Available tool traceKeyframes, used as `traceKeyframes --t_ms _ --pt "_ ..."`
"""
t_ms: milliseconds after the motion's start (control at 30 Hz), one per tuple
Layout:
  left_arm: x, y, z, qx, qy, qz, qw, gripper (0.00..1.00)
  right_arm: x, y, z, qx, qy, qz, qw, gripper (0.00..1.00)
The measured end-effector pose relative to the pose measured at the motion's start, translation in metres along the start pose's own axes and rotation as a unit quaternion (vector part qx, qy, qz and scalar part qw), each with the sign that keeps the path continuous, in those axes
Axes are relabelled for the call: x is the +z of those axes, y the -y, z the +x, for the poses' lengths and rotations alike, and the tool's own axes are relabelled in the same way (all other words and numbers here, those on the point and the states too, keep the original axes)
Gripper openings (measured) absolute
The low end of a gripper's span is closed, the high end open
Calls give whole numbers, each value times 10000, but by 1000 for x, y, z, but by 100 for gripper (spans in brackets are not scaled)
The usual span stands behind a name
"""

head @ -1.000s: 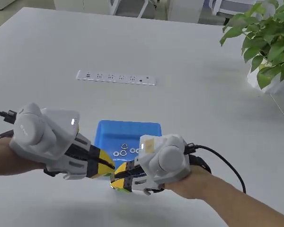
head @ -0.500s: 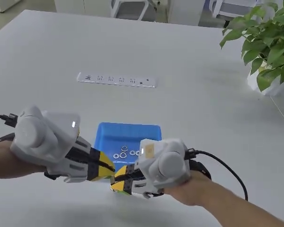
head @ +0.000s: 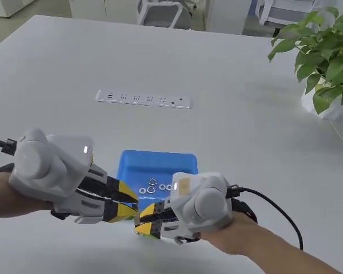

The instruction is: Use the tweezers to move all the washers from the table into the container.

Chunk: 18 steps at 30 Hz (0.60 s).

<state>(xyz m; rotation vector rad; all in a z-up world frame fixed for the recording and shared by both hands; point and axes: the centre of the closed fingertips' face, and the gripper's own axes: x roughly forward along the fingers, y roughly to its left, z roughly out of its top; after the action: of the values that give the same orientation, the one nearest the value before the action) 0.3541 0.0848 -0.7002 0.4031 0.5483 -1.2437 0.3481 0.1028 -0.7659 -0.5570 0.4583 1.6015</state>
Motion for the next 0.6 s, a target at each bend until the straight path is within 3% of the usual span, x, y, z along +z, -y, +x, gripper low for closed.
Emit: traceKeyframes --t_ms 167,333,600 --pt "1 2 -5 64 55 9 10000 26 3 0 -3 -20 62 36 10000 7" --pt "3 1 -10 248 199 -186 9993 42 8 -1 -8 -59 101 34 9999 7" --pt "2 -1 -17 450 414 -609 9963 58 15 2 -20 -161 171 53 9997 7"
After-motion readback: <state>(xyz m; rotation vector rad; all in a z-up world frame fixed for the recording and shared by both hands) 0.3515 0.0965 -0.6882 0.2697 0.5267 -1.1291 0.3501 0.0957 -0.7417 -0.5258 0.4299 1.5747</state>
